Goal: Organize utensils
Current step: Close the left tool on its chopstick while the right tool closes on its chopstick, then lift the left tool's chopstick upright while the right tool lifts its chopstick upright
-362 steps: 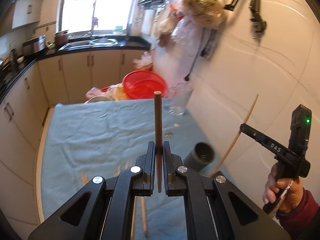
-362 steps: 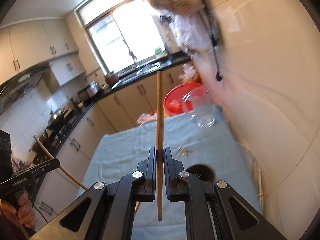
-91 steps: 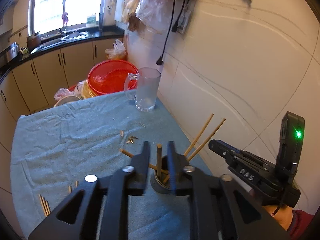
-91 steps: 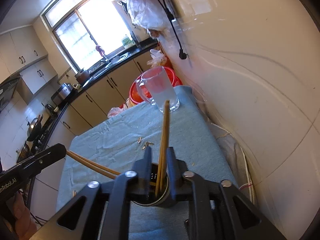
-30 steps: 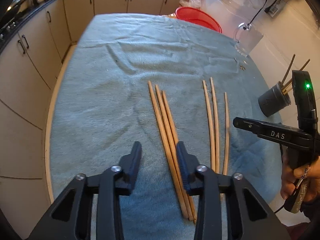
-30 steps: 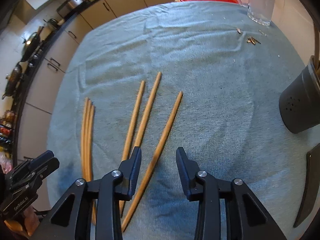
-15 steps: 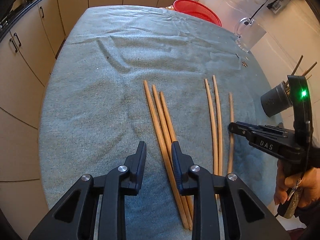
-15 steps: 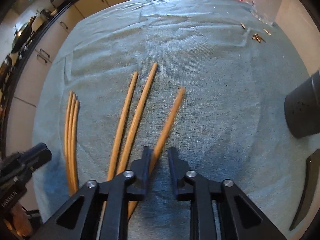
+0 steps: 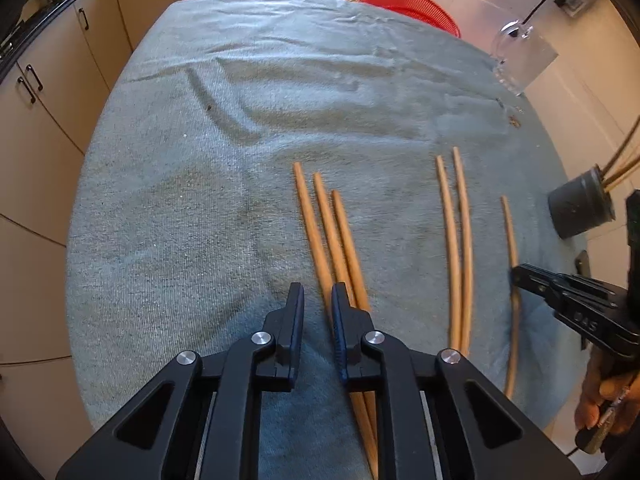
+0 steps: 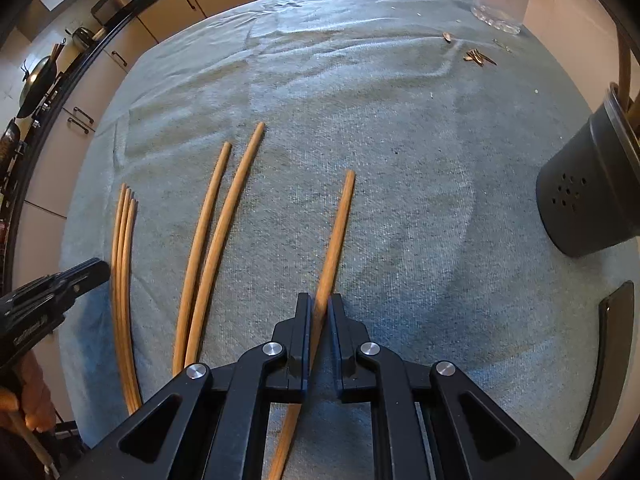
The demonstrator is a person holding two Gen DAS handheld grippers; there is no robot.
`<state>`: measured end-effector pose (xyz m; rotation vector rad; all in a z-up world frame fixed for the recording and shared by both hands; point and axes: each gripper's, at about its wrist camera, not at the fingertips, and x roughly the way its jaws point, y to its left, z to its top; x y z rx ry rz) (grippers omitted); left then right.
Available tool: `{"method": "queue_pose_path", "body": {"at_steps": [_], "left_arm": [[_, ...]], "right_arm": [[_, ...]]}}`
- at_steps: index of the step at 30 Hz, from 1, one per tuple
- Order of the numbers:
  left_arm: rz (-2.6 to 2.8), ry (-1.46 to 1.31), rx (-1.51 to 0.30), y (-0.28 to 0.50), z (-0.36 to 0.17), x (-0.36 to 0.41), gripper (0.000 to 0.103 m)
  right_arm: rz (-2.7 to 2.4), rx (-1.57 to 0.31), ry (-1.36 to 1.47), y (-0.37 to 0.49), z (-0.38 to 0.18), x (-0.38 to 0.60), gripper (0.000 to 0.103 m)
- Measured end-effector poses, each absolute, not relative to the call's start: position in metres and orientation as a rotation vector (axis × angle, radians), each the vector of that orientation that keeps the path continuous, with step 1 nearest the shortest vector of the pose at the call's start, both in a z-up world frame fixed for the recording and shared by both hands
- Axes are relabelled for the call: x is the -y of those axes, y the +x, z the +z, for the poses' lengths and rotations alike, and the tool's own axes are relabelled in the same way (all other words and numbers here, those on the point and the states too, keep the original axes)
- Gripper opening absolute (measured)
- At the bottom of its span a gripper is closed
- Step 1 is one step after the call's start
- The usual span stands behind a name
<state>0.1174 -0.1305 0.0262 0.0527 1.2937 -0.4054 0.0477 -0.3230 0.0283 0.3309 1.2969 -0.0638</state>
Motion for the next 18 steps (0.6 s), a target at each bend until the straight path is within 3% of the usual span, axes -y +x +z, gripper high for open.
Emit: {"method": "queue_pose_path", "body": {"at_steps": [11, 18], "left_arm": [[-0.377, 0.078, -1.313, 0.130, 0.021, 0.143, 0.013], [-0.350, 0.084, -1.300, 0.129, 0.020, 0.144, 0.006]], "right_arm": [[-0.059, -1.315, 0.311, 0.048, 0.027, 0.322, 0.010], [-0.063, -1.329, 0.244, 0.059, 0.025, 0.314, 0.010]]}}
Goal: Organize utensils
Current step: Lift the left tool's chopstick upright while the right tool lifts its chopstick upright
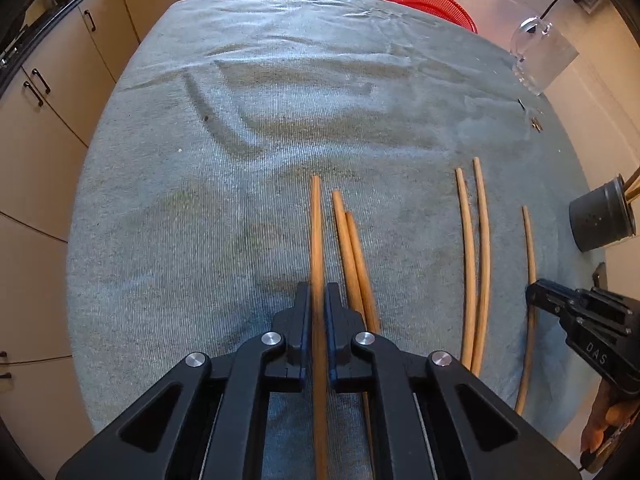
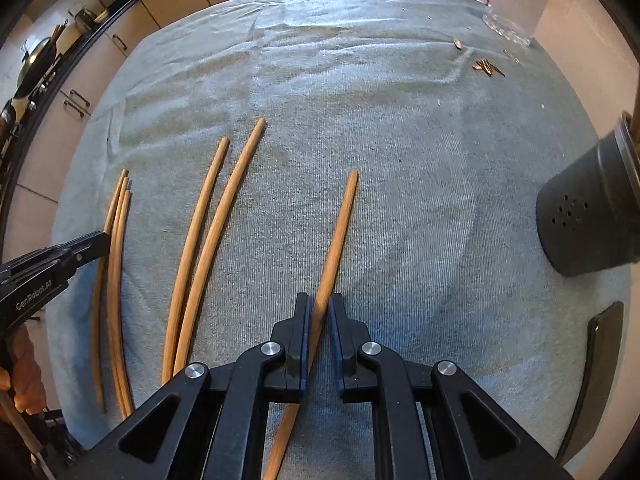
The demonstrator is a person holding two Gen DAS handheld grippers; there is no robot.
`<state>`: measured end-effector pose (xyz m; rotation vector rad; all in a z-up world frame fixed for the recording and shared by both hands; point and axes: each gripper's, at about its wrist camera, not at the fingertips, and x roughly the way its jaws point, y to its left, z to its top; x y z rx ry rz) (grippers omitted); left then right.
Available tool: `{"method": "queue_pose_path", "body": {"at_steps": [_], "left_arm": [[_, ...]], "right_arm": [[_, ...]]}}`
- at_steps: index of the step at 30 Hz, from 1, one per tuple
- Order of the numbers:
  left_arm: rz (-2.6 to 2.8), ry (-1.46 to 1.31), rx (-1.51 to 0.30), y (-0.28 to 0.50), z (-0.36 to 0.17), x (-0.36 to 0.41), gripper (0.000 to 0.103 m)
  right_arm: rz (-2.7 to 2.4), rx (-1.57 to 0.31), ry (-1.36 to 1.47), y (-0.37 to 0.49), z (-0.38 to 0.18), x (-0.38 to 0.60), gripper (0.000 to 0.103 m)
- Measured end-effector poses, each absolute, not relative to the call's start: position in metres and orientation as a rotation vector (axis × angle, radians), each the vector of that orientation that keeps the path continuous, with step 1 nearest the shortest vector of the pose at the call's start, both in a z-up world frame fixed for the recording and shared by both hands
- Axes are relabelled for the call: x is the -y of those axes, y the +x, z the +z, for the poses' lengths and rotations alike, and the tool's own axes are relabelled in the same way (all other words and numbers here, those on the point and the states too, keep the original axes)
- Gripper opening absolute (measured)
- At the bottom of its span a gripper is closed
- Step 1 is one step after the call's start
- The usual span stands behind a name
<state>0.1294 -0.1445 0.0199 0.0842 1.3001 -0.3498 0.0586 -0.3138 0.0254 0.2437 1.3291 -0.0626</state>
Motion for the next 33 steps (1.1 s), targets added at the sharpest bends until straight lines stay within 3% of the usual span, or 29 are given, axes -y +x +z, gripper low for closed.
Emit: {"method": "queue_pose_path", "body": {"at_steps": [6, 21, 33], "left_arm": [[-0.363, 0.007, -1.236, 0.110, 0.036, 0.129, 0.006], [-0.380, -0.086, -0.988, 0.051, 0.134, 0.109, 0.006], [-0.379, -0.084, -0.899, 0.029, 0.173, 0.116, 0.006]], "right_arm": [[-0.020, -1.279, 0.312, 0.051, 0.032, 0.321, 0.007], [0.061, -0.967, 0.331, 0.005, 0.115, 0.322, 0.007], [0.078, -0.857, 0.333, -0.014, 0.149, 0.331, 0.007]]}}
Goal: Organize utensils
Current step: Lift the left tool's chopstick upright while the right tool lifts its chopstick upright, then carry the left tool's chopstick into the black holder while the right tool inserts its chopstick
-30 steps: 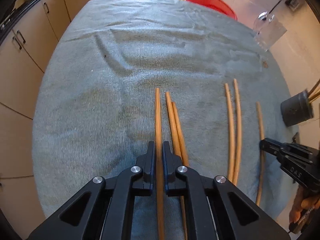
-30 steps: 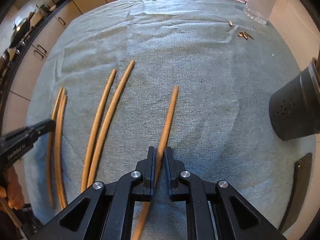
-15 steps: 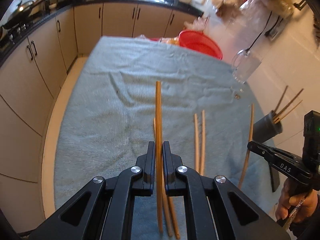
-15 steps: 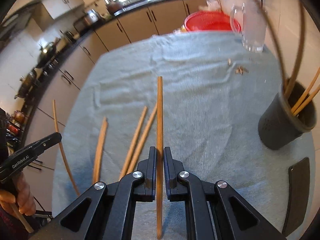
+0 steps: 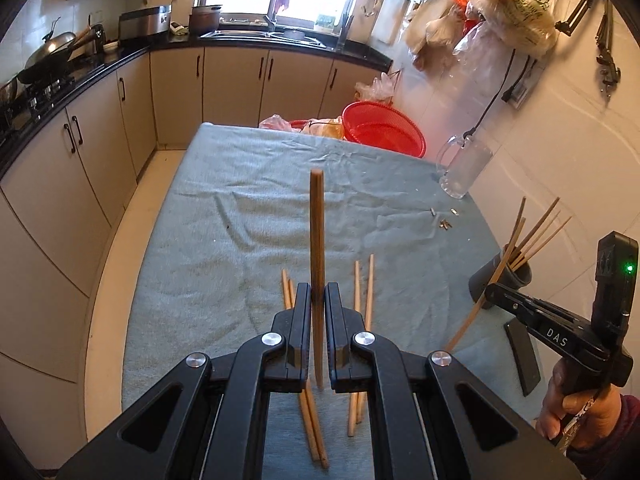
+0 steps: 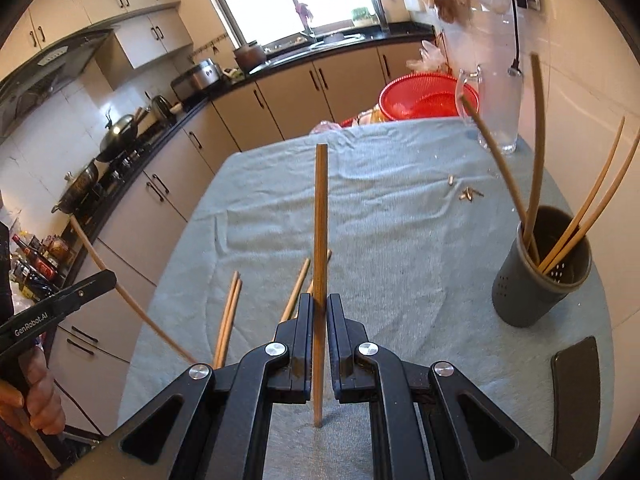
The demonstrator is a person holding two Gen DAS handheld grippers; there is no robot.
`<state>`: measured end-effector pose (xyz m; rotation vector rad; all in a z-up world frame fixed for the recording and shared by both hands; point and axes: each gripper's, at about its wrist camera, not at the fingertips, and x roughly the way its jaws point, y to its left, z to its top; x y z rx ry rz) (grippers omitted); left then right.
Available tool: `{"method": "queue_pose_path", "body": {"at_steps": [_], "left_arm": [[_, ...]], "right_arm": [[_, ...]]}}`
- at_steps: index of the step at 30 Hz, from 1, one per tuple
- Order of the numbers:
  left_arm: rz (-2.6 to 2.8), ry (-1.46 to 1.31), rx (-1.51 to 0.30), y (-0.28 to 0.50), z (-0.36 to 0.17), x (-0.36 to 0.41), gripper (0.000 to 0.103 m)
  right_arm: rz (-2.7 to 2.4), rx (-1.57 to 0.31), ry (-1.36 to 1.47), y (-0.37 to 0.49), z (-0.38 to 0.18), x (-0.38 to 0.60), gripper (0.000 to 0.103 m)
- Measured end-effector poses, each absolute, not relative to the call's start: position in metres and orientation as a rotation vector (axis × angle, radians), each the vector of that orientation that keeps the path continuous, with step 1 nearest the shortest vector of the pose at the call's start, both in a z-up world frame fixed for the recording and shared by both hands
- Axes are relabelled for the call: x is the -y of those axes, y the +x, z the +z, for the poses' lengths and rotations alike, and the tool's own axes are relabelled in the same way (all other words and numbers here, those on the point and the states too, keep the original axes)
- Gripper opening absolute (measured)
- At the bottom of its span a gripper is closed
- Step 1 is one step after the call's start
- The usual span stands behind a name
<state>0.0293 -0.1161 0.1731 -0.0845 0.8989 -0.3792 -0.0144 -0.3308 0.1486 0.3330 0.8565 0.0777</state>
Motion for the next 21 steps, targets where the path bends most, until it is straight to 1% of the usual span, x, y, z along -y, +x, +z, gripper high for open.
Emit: {"method": "queue_pose_path", "body": {"at_steps": [21], "left_arm": [[-0.452, -0.059, -0.802, 0.009, 0.218, 0.162, 0.006]], "right_arm": [[0.055, -0.722, 0.398, -0.059, 0.203, 0.387, 0.007]]}}
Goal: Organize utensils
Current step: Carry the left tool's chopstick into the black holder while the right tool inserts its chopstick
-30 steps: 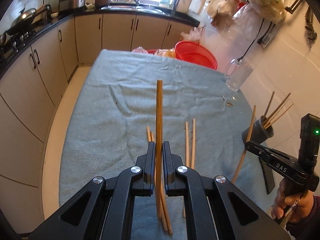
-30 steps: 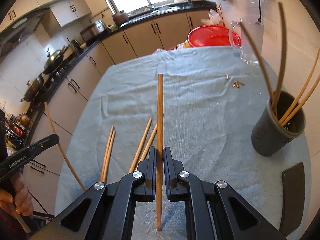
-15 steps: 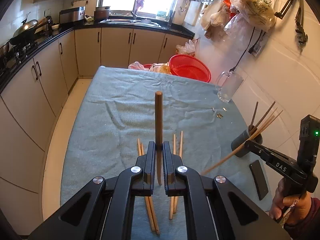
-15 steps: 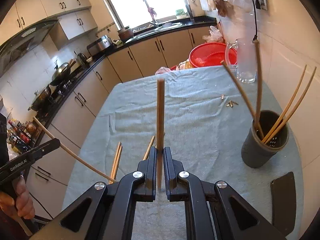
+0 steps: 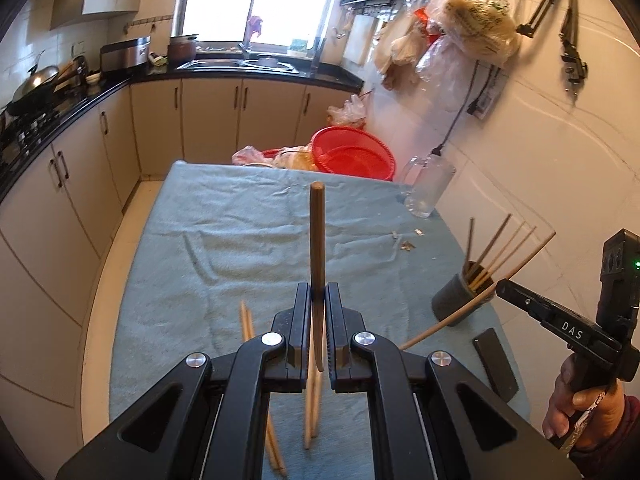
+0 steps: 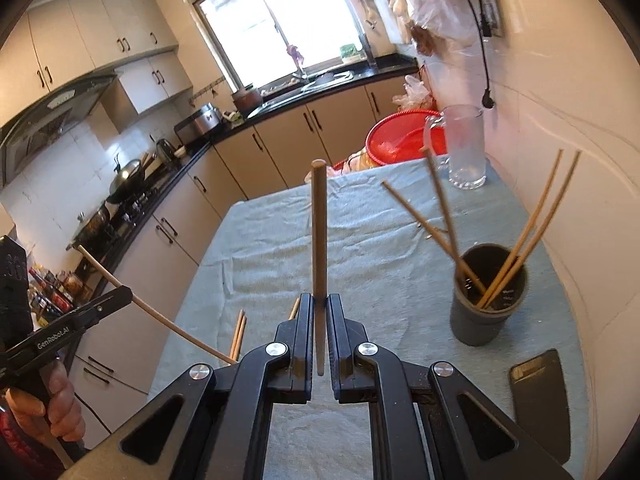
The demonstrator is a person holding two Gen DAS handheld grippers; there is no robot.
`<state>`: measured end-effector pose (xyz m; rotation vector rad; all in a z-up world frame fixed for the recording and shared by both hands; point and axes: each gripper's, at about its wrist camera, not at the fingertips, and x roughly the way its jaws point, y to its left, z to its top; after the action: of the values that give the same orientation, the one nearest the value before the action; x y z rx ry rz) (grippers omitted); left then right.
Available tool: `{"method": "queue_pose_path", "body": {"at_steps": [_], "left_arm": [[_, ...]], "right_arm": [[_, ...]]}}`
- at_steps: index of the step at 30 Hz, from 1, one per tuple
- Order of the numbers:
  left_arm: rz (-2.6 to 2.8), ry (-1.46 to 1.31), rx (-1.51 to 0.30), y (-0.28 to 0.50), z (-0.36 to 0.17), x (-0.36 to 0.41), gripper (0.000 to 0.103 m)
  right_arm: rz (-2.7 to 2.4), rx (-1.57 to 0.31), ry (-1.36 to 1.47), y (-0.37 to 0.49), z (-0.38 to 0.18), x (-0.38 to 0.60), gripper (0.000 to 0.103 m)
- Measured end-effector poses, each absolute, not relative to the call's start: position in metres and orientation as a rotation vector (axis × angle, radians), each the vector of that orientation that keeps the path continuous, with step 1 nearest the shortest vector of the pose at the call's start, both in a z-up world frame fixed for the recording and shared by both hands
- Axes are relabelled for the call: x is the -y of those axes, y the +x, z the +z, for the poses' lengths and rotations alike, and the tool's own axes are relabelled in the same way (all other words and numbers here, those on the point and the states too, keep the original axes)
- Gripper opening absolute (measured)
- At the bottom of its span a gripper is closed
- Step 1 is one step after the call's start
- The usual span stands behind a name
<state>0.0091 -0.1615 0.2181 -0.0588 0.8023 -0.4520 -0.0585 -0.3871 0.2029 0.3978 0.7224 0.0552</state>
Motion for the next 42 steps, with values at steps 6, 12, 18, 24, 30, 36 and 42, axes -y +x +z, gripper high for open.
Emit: {"method": "queue_pose_path", "body": {"at_steps": [6, 12, 18, 24, 30, 36, 42], "left_arm": [[-0.501, -0.036, -0.782, 0.005, 0.229, 0.187, 0.006], [-0.565, -0.015, -0.762, 0.002, 0.242, 0.218, 0.006], [-0.631, 0.012, -0.739, -0.001, 0.258, 0.254, 0.006], [-0.697, 0.027, -0.726, -0.001, 0.273, 0.290, 0.006], [-0.750, 0.044, -0.708, -0.001, 0.287, 0.325, 0.006], [-0.784, 0.060, -0.696, 0.000, 0.295, 0.360, 0.006], [-0.784, 0.082, -0.688, 0.005, 0.294, 0.392, 0.006]], "right_arm": [[0.025, -0.674, 0.434, -0.082, 0.220, 0.413, 0.007], [-0.032, -0.626, 0.480, -0.107, 0.234, 0.450, 0.007], [-0.088, -0.577, 0.523, -0.131, 0.248, 0.485, 0.007], [-0.143, -0.527, 0.554, -0.151, 0.260, 0.515, 0.007], [-0.183, -0.496, 0.576, -0.162, 0.267, 0.538, 0.007], [-0.205, -0.473, 0.582, -0.161, 0.273, 0.556, 0.007], [-0.207, -0.464, 0.584, -0.144, 0.274, 0.571, 0.007]]}}
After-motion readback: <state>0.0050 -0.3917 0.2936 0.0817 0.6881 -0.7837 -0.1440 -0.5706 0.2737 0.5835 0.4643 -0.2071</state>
